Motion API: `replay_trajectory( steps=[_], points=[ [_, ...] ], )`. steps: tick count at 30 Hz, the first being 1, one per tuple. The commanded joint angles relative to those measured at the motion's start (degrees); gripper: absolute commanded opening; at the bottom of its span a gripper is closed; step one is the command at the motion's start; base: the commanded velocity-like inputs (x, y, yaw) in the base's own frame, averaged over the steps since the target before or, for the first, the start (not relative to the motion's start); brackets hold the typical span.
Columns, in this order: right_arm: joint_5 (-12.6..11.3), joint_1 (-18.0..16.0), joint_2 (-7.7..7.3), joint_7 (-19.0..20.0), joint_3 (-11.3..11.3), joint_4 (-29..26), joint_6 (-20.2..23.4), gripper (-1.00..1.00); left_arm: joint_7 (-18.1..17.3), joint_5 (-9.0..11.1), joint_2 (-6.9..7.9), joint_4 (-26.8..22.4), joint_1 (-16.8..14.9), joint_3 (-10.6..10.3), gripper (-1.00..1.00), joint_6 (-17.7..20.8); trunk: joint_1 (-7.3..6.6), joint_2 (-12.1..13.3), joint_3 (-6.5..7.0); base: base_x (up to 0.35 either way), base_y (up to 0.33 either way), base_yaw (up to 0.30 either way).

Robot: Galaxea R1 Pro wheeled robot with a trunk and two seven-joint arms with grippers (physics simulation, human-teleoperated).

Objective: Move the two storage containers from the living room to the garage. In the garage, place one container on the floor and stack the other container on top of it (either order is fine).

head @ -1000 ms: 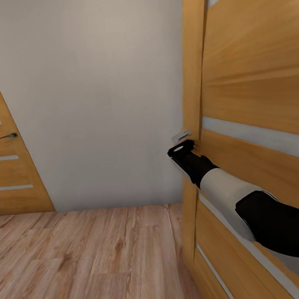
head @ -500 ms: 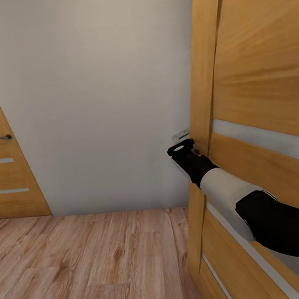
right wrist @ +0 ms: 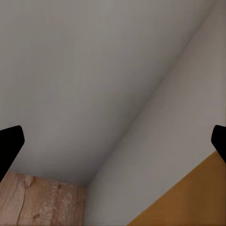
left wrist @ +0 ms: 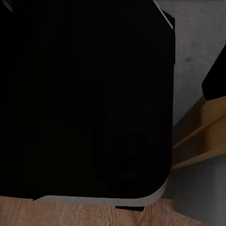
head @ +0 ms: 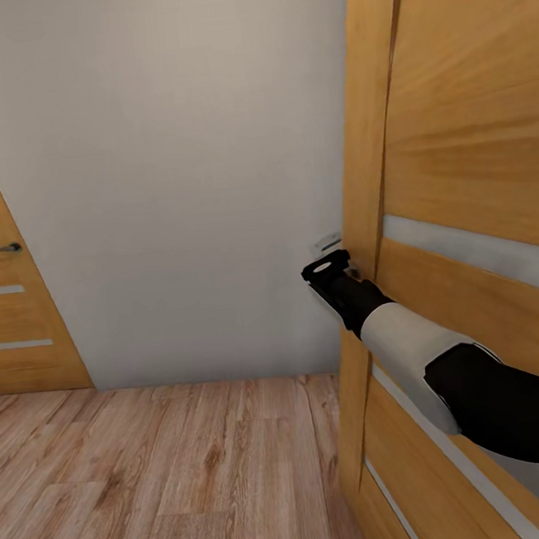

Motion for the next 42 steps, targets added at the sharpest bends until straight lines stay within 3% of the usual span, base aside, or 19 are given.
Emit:
replay_trajectory(
  steps=[1, 7, 10, 16, 23, 33, 42],
  points=[
    [0.26, -0.04, -0.02, -0.25, 0.16, 0.01, 0.56, 1.00, 0.03, 0.58, -0.01, -0.05, 0.01, -0.01, 1.00, -0.10, 0.00, -0.03, -0.06, 0.000, 0.000, 0.000],
    [0.30, -0.04, -0.17, -0.34, 0.16, 0.10, 0.55, 1.00, 0.06, 0.58, -0.01, -0.05, 0.01, 0.01, 1.00, -0.10, 0.00, -0.03, -0.06, 0.000, 0.000, 0.000],
    [0.32, -0.04, -1.11, -0.67, 0.18, 0.13, 0.47, 1.00, 0.06, 0.58, -0.01, -0.05, 0.01, 0.01, 1.00, -0.10, 0.00, -0.03, -0.06, 0.000, 0.000, 0.000],
    [0.28, -0.04, -3.93, -1.18, 0.15, 0.23, -0.53, 1.00, 0.06, 0.58, -0.01, -0.05, 0.01, 0.02, 1.00, -0.10, 0.00, -0.03, -0.06, 0.000, 0.000, 0.000],
    [0.17, -0.05, -8.43, -1.24, 0.07, 1.55, -1.04, 1.00, 0.06, 0.58, -0.01, -0.05, 0.01, -0.02, 1.00, -0.10, 0.00, -0.03, -0.06, 0.000, 0.000, 0.000],
    [0.16, -0.04, -10.39, -1.24, 0.07, 1.73, -1.07, 1.00, 0.06, 0.58, 0.03, -0.05, 0.01, -0.06, 1.00, -0.10, 0.00, -0.03, -0.06, 0.000, 0.000, 0.000],
    [0.08, -0.04, -14.34, -1.24, 0.07, 1.74, -1.07, 1.00, 0.06, 0.58, 0.02, -0.05, 0.01, -0.06, 1.00, -0.10, 0.00, -0.03, -0.06, 0.000, 0.000, 0.000]
  ],
)
